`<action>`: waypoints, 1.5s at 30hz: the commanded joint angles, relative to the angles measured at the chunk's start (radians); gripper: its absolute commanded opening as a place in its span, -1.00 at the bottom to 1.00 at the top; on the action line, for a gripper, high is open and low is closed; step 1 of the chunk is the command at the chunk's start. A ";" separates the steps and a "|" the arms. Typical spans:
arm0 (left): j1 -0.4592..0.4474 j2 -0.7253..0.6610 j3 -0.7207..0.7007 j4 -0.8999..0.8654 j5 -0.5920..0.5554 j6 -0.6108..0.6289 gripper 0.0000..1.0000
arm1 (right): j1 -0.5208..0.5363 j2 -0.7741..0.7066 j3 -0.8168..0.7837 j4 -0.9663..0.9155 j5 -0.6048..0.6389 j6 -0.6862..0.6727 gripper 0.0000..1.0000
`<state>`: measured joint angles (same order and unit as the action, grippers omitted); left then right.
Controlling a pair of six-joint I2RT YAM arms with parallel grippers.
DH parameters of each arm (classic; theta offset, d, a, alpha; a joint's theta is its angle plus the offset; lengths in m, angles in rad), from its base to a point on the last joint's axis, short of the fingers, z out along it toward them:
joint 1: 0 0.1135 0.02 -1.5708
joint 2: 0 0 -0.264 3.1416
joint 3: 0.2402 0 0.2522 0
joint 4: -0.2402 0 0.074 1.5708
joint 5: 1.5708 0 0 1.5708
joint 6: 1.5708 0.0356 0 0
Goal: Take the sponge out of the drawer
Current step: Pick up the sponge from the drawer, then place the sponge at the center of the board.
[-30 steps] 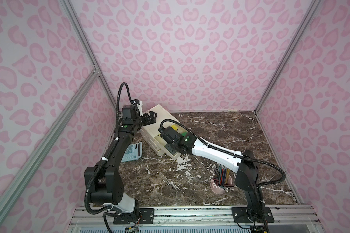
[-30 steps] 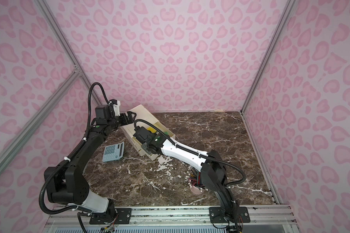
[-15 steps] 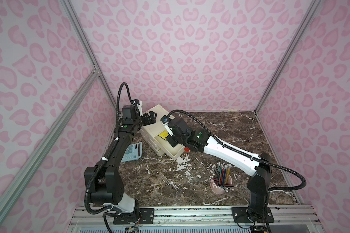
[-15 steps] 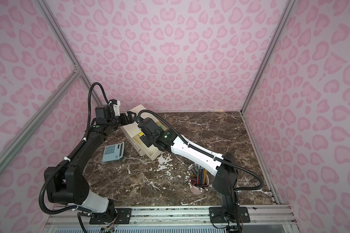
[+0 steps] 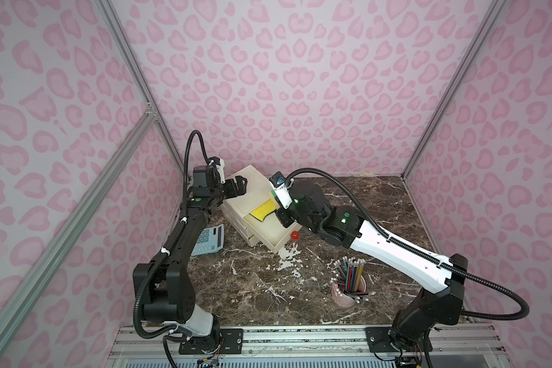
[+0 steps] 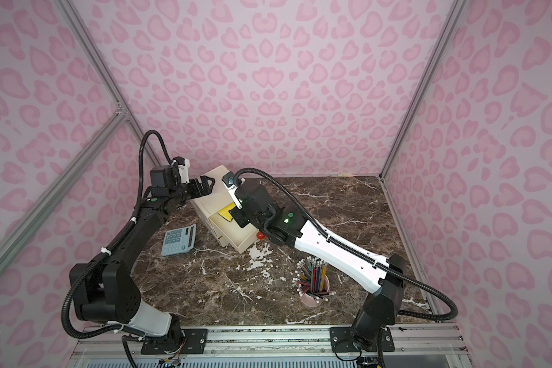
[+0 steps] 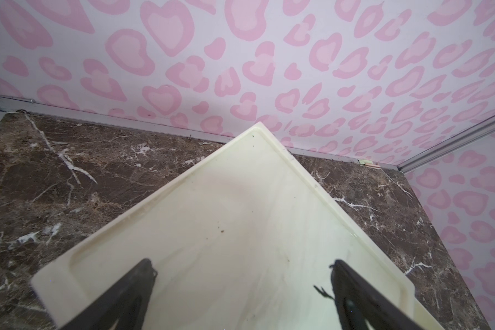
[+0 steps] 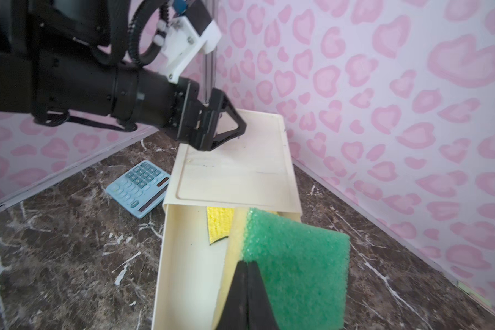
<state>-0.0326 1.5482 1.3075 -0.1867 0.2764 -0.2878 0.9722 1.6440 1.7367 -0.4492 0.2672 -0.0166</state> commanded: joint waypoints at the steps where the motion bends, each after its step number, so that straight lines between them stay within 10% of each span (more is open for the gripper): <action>1: 0.003 -0.001 -0.002 -0.099 -0.029 -0.004 0.97 | -0.074 -0.021 -0.022 0.011 0.070 0.004 -1.00; 15: 0.002 -0.001 -0.002 -0.102 -0.027 -0.003 0.97 | -0.455 0.105 -0.194 0.014 -0.284 0.116 -1.00; 26: 0.002 0.001 -0.004 -0.103 -0.035 0.001 0.97 | -0.457 0.241 -0.309 0.063 -0.516 0.216 -1.00; 45: 0.002 -0.005 -0.010 -0.096 -0.029 -0.002 0.97 | -0.408 0.296 -0.437 0.132 -0.517 0.334 -1.00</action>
<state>-0.0326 1.5406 1.3041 -0.1928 0.2615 -0.2848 0.5652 1.9282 1.3045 -0.3668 -0.2314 0.2775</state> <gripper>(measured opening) 0.986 0.066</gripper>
